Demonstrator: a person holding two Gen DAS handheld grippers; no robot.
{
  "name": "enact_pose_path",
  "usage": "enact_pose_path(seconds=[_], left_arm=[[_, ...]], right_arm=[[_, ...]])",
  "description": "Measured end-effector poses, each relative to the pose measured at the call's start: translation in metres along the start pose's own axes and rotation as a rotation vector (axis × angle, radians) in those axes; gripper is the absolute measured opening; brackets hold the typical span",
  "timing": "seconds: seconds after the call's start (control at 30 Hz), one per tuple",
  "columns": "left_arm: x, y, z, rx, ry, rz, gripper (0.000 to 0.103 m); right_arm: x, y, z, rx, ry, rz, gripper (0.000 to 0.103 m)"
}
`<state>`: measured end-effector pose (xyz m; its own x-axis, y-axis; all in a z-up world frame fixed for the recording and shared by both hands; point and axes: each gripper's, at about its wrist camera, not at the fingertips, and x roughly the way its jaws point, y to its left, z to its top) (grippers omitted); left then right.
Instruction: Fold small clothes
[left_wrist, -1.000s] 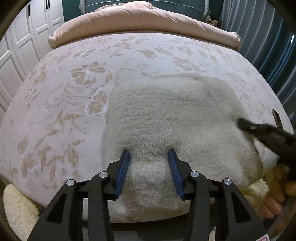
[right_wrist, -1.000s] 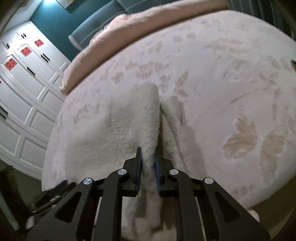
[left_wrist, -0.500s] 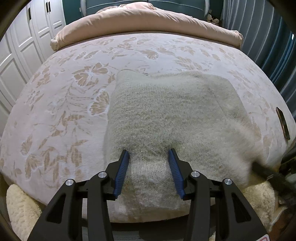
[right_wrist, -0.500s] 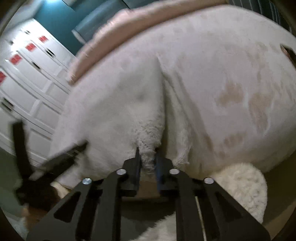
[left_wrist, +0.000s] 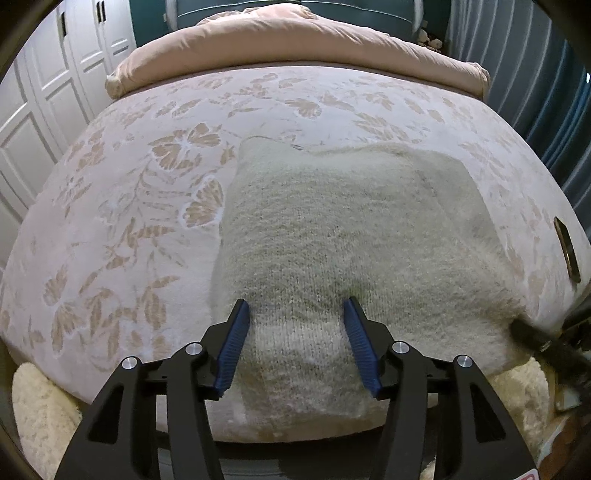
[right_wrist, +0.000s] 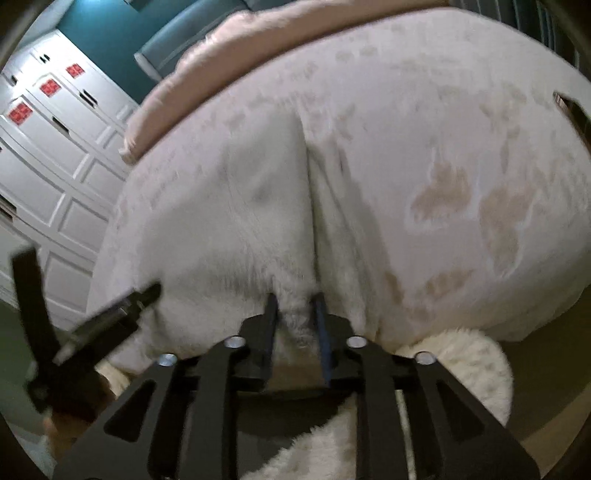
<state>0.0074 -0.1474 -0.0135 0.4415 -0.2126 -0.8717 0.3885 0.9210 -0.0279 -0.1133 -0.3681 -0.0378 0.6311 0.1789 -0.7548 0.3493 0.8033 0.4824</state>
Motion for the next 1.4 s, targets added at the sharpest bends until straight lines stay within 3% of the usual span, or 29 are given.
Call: enact_pose_path(seconds=[0.03,0.13,0.23,0.33,0.4,0.47,0.5,0.6,0.67,0.73,0.8,0.83,0.9,1.0,1.07,1.27,1.4], left_arm=[[0.000,0.001,0.000,-0.001,0.002,-0.002,0.054],[0.001,0.002,0.000,0.004,0.000,0.002,0.055],[0.000,0.003,0.000,-0.001,0.001,-0.004,0.055],[-0.005,0.014,0.006,-0.050,-0.004,-0.056,0.055],[-0.011,0.024,0.013,-0.087,-0.024,-0.066,0.055],[-0.015,0.031,0.024,-0.103,-0.048,-0.059,0.055],[-0.017,0.035,0.029,-0.109,-0.058,-0.057,0.055],[-0.019,0.044,0.046,-0.124,-0.092,-0.051,0.055],[-0.015,0.046,0.052,-0.130,-0.092,-0.045,0.055],[-0.004,0.046,0.053,-0.130,-0.065,-0.044,0.056],[0.017,0.043,0.049,-0.120,-0.009,-0.038,0.056],[0.024,0.042,0.046,-0.118,0.010,-0.045,0.056],[0.032,0.041,0.039,-0.120,0.025,-0.030,0.057],[0.025,0.042,0.036,-0.114,0.001,-0.015,0.061],[0.020,0.044,0.035,-0.116,0.008,-0.020,0.061],[0.003,0.045,0.023,-0.114,0.012,-0.026,0.065],[-0.006,0.043,0.014,-0.110,0.015,-0.022,0.065]], right_arm=[[-0.005,0.002,0.008,-0.007,-0.033,-0.009,0.038],[-0.004,0.011,0.033,-0.029,-0.088,-0.014,0.050],[0.030,0.017,0.067,-0.045,-0.069,-0.024,0.052],[0.069,0.023,0.094,-0.062,-0.028,-0.047,0.053],[0.086,0.022,0.098,-0.079,0.007,-0.051,0.052],[0.096,0.031,0.102,-0.128,0.017,-0.056,0.020],[0.091,0.037,0.104,-0.148,0.004,-0.036,0.010],[0.039,0.056,0.111,-0.177,-0.151,0.111,0.009],[0.021,0.056,0.112,-0.182,-0.212,0.148,0.009],[0.046,0.045,0.112,-0.175,-0.147,0.081,0.009],[0.111,0.017,0.103,-0.145,0.057,-0.075,0.010],[0.120,0.009,0.097,-0.114,0.085,-0.075,0.011],[0.098,0.005,0.092,-0.054,0.026,-0.001,0.016],[0.045,0.004,0.079,0.008,-0.075,0.033,0.033],[0.014,0.000,0.058,0.022,-0.103,0.045,0.050],[-0.016,-0.023,-0.020,0.134,-0.026,0.037,0.066],[-0.005,-0.029,-0.042,0.212,0.039,0.086,0.067]])
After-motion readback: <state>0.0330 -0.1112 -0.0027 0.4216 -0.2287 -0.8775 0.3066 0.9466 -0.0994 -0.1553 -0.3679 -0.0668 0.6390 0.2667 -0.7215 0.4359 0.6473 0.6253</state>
